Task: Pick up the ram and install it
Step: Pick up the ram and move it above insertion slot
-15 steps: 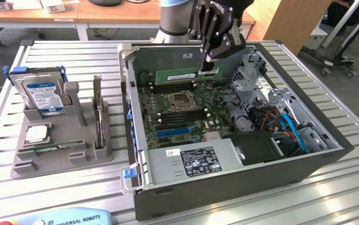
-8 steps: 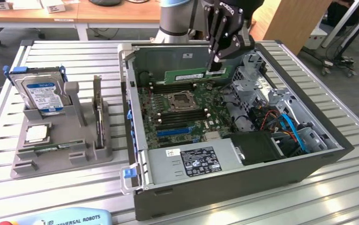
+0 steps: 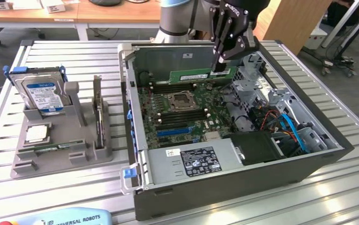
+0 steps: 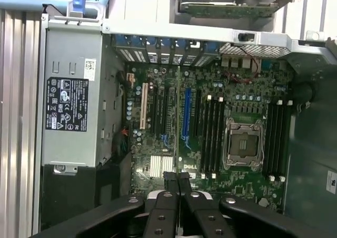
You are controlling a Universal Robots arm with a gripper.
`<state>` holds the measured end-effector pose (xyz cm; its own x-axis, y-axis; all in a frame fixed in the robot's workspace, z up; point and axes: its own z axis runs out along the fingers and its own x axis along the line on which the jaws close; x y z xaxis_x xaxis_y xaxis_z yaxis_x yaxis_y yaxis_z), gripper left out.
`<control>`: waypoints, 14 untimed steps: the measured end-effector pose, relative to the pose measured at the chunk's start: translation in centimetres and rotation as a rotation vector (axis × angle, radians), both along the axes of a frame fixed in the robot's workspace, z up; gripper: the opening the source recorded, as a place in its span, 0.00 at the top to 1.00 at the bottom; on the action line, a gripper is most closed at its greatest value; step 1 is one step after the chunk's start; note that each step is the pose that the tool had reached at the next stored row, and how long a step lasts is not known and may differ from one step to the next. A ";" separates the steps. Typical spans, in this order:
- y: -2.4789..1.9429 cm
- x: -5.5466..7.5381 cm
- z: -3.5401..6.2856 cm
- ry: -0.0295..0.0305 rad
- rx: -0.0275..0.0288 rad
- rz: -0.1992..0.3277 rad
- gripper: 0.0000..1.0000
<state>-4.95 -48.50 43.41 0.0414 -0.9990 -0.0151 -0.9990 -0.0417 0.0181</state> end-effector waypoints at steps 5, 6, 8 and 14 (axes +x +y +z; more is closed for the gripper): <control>0.03 0.3 -0.08 0.0001 -0.0001 -0.019 0.89; 0.03 0.3 -0.08 0.0001 -0.0003 -0.020 0.89; 0.03 0.3 -0.08 0.0001 -0.0002 -0.020 0.89; 0.83 0.3 -0.11 0.0000 -0.0001 -0.020 0.89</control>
<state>-4.64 -47.67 43.30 0.0217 -0.9997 -0.0149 -0.9996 -0.0220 0.0181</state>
